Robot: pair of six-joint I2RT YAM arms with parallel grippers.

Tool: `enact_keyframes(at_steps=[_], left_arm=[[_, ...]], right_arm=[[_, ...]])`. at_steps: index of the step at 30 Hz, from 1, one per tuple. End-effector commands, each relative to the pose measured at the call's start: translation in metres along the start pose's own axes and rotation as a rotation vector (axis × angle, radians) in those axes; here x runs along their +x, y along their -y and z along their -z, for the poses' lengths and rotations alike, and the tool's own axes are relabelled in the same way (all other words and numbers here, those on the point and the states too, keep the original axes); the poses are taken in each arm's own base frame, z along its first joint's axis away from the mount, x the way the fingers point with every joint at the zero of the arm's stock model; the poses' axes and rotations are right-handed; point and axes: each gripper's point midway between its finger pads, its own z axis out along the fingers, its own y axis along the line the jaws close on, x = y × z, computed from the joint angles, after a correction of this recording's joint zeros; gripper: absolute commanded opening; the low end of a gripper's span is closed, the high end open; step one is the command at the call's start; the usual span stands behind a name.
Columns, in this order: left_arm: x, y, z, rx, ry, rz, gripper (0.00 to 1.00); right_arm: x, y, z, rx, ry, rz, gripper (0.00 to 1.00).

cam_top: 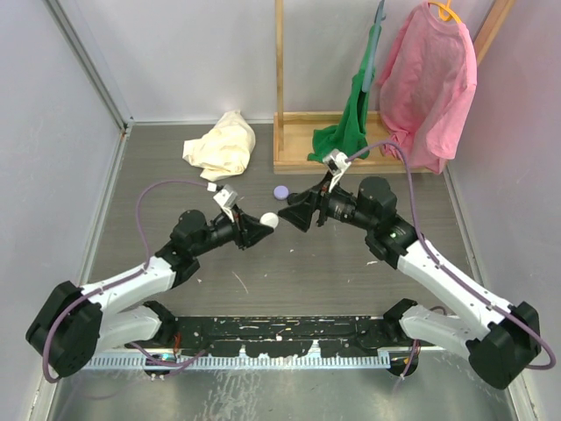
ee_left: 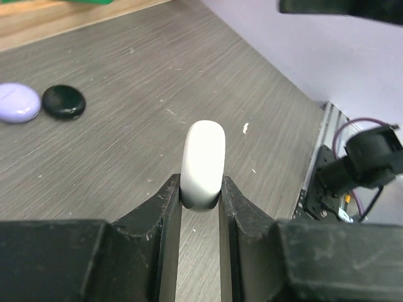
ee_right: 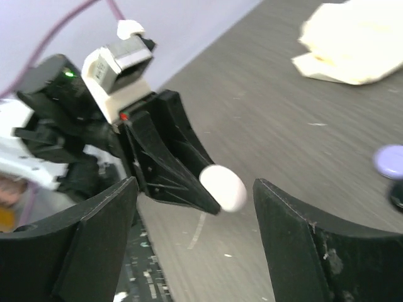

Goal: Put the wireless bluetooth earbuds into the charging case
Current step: Close the charging case, then place the charging case at the center of the board.

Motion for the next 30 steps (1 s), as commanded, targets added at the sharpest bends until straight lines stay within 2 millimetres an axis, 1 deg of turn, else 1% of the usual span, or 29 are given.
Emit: enact_keyframes(at_steps=[1, 5, 6, 8, 12, 15, 16, 19, 20, 24, 28, 30], left_arm=[[-0.009, -0.024, -0.017, -0.144, -0.020, 0.111, 0.07], [0.003, -0.045, -0.032, -0.247, -0.088, 0.210, 0.08], [0.013, -0.055, -0.037, -0.286, -0.121, 0.242, 0.09], [0.024, -0.068, -0.044, -0.338, -0.156, 0.298, 0.09], [0.043, -0.091, -0.060, -0.423, -0.230, 0.417, 0.09], [0.056, -0.100, -0.076, -0.434, -0.275, 0.494, 0.10], [0.057, -0.103, -0.082, -0.441, -0.279, 0.510, 0.10], [0.065, -0.120, -0.093, -0.499, -0.286, 0.547, 0.13], [0.068, -0.125, -0.095, -0.524, -0.292, 0.557, 0.14], [0.078, -0.148, -0.100, -0.600, -0.312, 0.614, 0.20], [0.084, -0.160, -0.109, -0.624, -0.332, 0.632, 0.24], [0.084, -0.164, -0.112, -0.639, -0.339, 0.632, 0.31]], right_arm=[[0.009, 0.060, 0.026, 0.316, 0.036, 0.136, 0.81], [0.023, 0.090, 0.049, 0.484, 0.043, 0.163, 0.81], [0.025, 0.095, 0.055, 0.517, 0.045, 0.168, 0.82], [0.030, 0.102, 0.064, 0.567, 0.048, 0.176, 0.82], [0.033, 0.110, 0.083, 0.643, 0.074, 0.196, 0.82], [0.037, 0.122, 0.099, 0.732, 0.095, 0.210, 0.82], [0.039, 0.125, 0.104, 0.755, 0.099, 0.213, 0.82], [0.041, 0.125, 0.112, 0.770, 0.117, 0.213, 0.82], [0.039, 0.128, 0.117, 0.797, 0.134, 0.215, 0.82], [0.034, 0.128, 0.126, 0.825, 0.179, 0.223, 0.82], [0.032, 0.126, 0.129, 0.828, 0.198, 0.228, 0.82], [0.032, 0.127, 0.129, 0.830, 0.195, 0.227, 0.82]])
